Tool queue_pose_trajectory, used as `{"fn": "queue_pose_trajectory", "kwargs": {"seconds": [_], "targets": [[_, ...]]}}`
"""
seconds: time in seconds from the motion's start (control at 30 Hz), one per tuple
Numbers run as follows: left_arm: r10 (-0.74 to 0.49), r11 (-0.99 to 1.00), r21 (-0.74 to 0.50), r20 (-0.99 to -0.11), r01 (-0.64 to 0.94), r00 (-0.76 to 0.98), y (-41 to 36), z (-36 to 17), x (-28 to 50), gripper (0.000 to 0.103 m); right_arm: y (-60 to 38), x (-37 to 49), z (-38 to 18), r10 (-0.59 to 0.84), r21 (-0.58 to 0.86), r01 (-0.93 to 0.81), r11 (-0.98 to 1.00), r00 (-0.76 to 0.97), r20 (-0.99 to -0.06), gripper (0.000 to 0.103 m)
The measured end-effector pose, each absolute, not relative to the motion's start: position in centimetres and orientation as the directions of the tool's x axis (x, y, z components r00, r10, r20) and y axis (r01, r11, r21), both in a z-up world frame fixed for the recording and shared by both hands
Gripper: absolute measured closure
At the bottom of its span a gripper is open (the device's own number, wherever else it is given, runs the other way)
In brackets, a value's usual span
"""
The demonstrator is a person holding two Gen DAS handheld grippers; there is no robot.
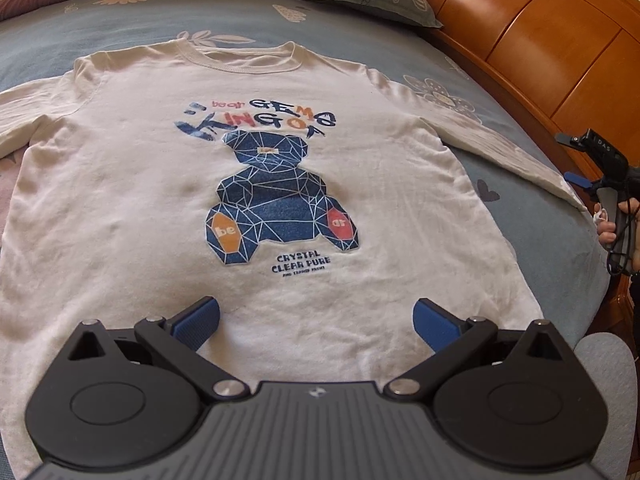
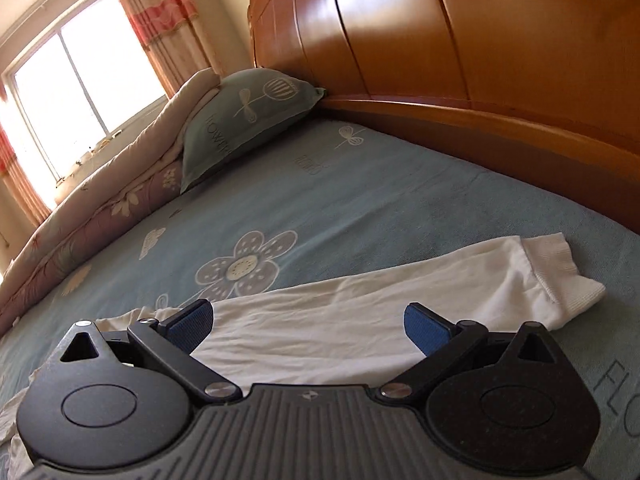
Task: Fold clothes
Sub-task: 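Move the open right gripper to the cuff of the sleeve nearest it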
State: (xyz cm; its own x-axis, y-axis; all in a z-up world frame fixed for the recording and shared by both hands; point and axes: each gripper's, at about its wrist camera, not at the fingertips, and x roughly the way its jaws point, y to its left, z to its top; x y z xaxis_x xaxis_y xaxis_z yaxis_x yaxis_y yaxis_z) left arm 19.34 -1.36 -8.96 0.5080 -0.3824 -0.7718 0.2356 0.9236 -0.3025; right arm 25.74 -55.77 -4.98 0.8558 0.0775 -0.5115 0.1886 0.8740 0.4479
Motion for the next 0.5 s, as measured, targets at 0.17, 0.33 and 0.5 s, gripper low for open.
{"fn": "queue_pose_trajectory", "kwargs": {"seconds": [0.17, 0.33, 0.5], "targets": [[-0.398, 0.917, -0.337, -0.760, 0.211, 0.514, -0.9, -9.0, 19.6, 0.001, -58.4, 25.5, -8.4, 0.103, 0.552, 0.202, 0.809, 0.876, -0.471, 0.000], [-0.391, 0.920, -0.320, -0.763, 0.225, 0.515, -1.2, -9.1, 19.7, 0.001, -59.9, 24.7, -8.5, 0.128, 0.626, 0.197, 0.755, 0.891, -0.435, 0.000], [-0.377, 0.925, -0.294, -0.772, 0.239, 0.512, -1.5, -9.0, 19.6, 0.001, -61.0, 22.0, -6.4, 0.128, 0.684, 0.180, 0.707, 0.919, -0.374, 0.000]]}}
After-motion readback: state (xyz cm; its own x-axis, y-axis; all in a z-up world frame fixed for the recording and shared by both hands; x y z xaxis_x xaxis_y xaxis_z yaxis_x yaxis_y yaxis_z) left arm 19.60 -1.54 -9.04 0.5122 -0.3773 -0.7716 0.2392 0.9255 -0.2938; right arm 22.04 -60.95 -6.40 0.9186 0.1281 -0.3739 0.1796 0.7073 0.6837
